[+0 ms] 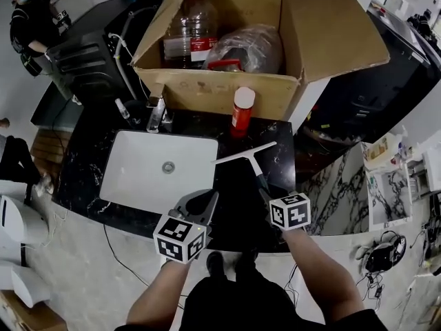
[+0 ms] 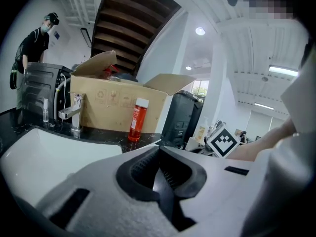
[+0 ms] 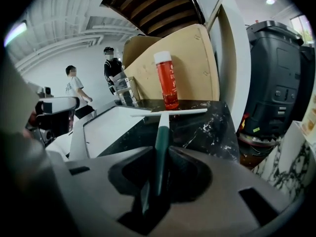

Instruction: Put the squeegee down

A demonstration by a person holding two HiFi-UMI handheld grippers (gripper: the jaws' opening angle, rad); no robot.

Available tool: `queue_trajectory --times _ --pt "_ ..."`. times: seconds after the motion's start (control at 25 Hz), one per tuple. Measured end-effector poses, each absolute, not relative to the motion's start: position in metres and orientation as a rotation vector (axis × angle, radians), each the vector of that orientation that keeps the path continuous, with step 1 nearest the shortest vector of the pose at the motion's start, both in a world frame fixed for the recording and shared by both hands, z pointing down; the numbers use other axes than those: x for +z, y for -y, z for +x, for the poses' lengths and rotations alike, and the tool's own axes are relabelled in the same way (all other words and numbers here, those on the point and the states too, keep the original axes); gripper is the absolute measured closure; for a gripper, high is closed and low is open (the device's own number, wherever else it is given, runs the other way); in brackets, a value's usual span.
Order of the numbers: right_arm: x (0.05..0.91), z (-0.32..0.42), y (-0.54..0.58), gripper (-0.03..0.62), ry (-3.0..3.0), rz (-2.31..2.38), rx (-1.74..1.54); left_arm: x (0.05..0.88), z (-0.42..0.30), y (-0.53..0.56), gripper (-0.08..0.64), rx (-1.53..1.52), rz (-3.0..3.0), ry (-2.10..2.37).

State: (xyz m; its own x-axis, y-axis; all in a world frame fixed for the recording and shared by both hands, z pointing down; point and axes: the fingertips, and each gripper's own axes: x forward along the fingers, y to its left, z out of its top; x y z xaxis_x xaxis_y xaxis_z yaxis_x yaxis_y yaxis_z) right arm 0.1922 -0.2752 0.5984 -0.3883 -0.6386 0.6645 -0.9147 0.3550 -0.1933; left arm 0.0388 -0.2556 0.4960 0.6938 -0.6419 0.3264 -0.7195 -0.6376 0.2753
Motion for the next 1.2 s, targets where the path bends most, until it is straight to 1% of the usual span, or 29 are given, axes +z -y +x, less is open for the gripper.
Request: queue_trajectory --times 0.32,0.56,0.92,1.2 --pt "0.615 0.192 0.276 0.491 2.039 1.301 0.717 0.49 0.041 0.261 0.551 0.25 2.516 1.077" --pt "0.626 0.193 0.266 0.486 2.006 1.272 0.756 0.482 0.035 0.262 0.551 0.22 2.519 1.088" --pt "0.622 0.188 0.257 0.484 2.013 1.274 0.799 0.472 0.019 0.257 0.551 0.204 2.531 1.072" --pt "0.617 0.171 0.236 0.471 2.047 1.268 0.841 0.468 -0.01 0.249 0.551 0.204 2.529 1.086"
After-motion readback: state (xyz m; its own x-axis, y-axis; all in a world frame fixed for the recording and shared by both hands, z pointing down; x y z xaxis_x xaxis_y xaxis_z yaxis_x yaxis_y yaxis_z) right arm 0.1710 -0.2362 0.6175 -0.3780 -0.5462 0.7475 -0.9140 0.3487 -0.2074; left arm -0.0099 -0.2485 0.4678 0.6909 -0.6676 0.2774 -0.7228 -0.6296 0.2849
